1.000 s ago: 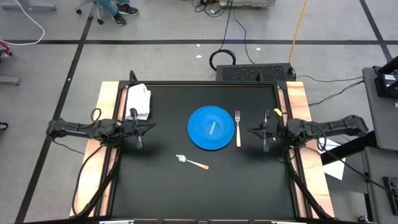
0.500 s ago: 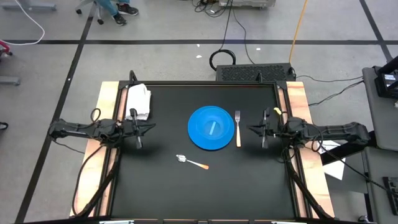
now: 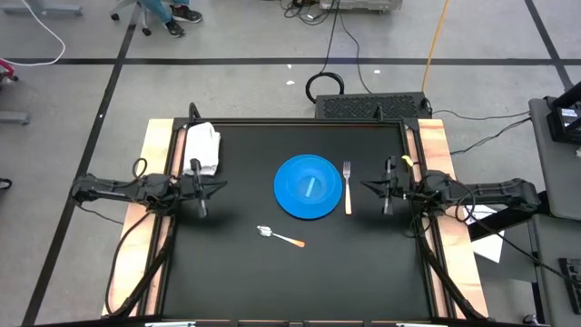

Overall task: Set table place
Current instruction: Put the orange spoon into the blue bowl

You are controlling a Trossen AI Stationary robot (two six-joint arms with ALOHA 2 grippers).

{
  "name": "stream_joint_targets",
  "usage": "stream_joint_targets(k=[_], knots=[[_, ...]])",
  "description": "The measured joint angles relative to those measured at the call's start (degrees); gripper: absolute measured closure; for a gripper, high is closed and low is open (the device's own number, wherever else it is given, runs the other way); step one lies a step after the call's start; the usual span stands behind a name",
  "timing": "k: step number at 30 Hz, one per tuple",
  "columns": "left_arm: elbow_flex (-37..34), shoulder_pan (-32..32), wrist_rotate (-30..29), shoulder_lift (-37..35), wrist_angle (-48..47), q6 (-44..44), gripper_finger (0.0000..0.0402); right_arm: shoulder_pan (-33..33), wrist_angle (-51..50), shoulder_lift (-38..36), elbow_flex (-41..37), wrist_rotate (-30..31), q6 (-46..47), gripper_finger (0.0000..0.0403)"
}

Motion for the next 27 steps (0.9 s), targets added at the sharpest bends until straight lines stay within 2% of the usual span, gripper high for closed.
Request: stream_joint_targets(k=[7,13,22,27], knots=[[0.0,0.0,7.3,0.0,-0.9,-0.3,0.0382,0.0,0.0,0.0,0.0,0.0,-4.9,0.0403],[0.1,0.0,8.4,0.0,-2.2,-1.5,0.0382,0.0,0.0,0.0,-0.1,0.0,-13.1,0.0403],[0.1,-0.1,8.9,0.1,-1.2,-8.0,0.0382,0.0,0.9,0.0,-0.1,0.0,-12.1,0.0403],[0.0,-1.5,11.4,5.2,4.6,-7.6,0.0382,0.0,1.3,0.0,-0.1,0.0,-10.1,0.0403]])
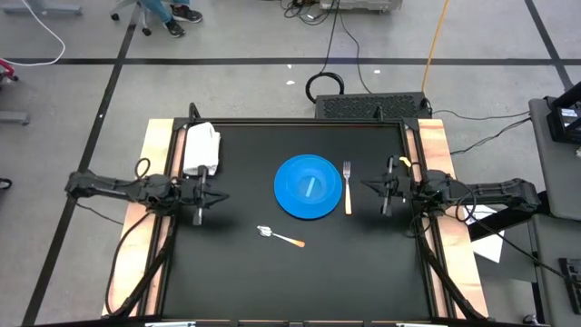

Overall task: Set table place
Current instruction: Put the orange spoon into the blue bowl

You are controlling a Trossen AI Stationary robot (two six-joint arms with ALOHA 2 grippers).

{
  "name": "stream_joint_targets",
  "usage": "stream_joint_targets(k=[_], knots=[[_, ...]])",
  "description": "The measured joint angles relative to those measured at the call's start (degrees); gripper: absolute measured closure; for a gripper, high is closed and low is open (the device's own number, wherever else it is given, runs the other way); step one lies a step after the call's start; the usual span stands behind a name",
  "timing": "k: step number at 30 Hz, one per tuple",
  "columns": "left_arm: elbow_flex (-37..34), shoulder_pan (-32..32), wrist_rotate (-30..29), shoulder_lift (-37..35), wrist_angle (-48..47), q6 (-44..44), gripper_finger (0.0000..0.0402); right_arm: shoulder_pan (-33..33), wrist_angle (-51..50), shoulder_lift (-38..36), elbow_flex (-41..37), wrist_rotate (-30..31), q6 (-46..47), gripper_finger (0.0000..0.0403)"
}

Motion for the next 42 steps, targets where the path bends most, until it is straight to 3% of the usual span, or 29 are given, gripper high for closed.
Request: stream_joint_targets(k=[6,15,22,29,42], knots=[[2.0,-1.2,-0.7,12.6,7.9,2.4,0.0382,0.0,0.0,0.0,0.0,0.0,-0.1,0.0403],[16.2,-1.8,-2.9,34.9,7.3,2.0,0.0365,0.0,-0.4,0.0,0.0,0.0,1.3,0.0403],[27.6,-2.6,-0.2,45.9,-2.9,-1.2,0.0319,0.0,-0.5,0.0,0.0,0.0,2.9,0.0403],[34.0,-4.1,1.5,56.0,-8.6,-2.8,0.0281,0.0,-0.5,0.0,0.0,0.0,2.9,0.0403],[42.0,-4.6,1.5,74.1,-10.7,-3.1,0.0274,0.0,-0.4,0.0,0.0,0.0,2.9,0.0403]])
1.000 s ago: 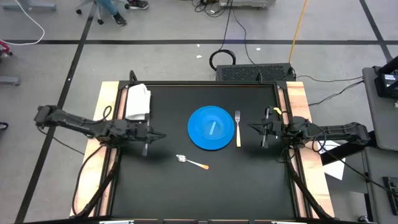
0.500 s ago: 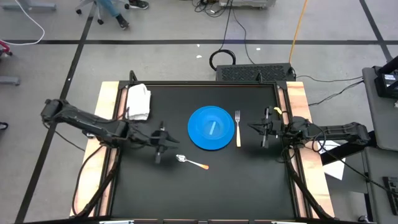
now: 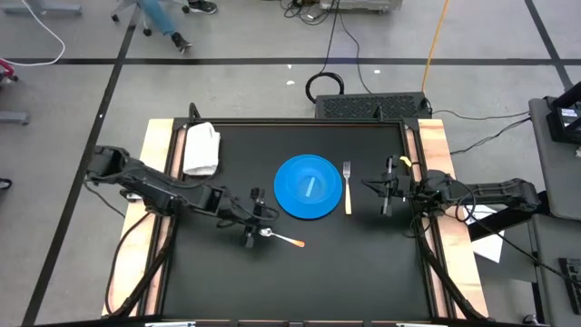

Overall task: Set table place
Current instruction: Put the orange spoon into the blue bowl

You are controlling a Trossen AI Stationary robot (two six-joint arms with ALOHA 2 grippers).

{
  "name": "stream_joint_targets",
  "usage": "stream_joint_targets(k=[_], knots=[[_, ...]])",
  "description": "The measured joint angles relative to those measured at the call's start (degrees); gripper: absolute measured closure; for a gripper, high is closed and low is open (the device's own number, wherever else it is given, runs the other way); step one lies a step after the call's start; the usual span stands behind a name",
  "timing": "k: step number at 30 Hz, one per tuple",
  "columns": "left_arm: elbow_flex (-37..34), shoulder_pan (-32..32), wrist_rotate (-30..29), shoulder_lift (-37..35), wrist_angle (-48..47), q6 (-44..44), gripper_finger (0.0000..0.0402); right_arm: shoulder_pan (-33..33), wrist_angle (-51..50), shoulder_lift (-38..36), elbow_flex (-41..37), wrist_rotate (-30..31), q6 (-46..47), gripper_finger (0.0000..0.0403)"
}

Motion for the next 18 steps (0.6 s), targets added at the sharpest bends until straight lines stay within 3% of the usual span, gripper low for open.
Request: stream_joint_targets(k=[12,18], knots=[[4.7,-0.1,0.7,10.3,0.7,-2.7,0.0275,0.0,-0.1,0.0,0.0,0.0,0.1,0.0403],[5.7,-0.2,4.5,14.3,1.6,-2.9,0.0275,0.0,-0.4,0.0,0.0,0.0,0.1,0.0403]])
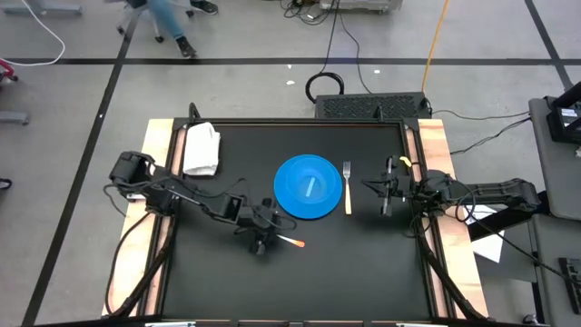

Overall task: Set table place
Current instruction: Put the orange spoon into the blue bowl

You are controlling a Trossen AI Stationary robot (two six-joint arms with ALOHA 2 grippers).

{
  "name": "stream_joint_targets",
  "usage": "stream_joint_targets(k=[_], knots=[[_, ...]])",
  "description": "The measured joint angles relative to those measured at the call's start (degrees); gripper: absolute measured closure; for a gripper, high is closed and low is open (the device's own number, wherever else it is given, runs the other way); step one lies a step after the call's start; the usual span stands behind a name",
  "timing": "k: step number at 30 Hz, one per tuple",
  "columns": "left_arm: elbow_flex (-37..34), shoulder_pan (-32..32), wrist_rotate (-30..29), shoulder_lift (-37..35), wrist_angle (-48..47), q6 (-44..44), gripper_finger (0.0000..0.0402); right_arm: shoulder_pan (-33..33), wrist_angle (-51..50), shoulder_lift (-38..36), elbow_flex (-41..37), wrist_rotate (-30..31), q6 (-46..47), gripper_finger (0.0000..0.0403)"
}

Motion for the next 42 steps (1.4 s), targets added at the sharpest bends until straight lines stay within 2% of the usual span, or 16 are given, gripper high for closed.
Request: stream_joint_targets(k=[3,16,29,42], knots=[[0.0,-0.1,1.5,1.1,1.0,-0.4,0.0275,0.0,0.0,0.0,0.0,0.0,0.0,0.0403],[0.0,-1.2,1.6,1.2,0.8,-1.6,0.0275,0.0,-0.1,0.0,0.0,0.0,0.0,0.0403],[-0.2,-0.7,1.0,5.4,3.3,-1.0,0.0275,0.0,0.0,0.0,0.0,0.0,0.0,0.0403],[-0.2,0.1,0.9,6.1,0.7,0.9,0.0275,0.0,0.0,0.0,0.0,0.0,0.0,0.0403]])
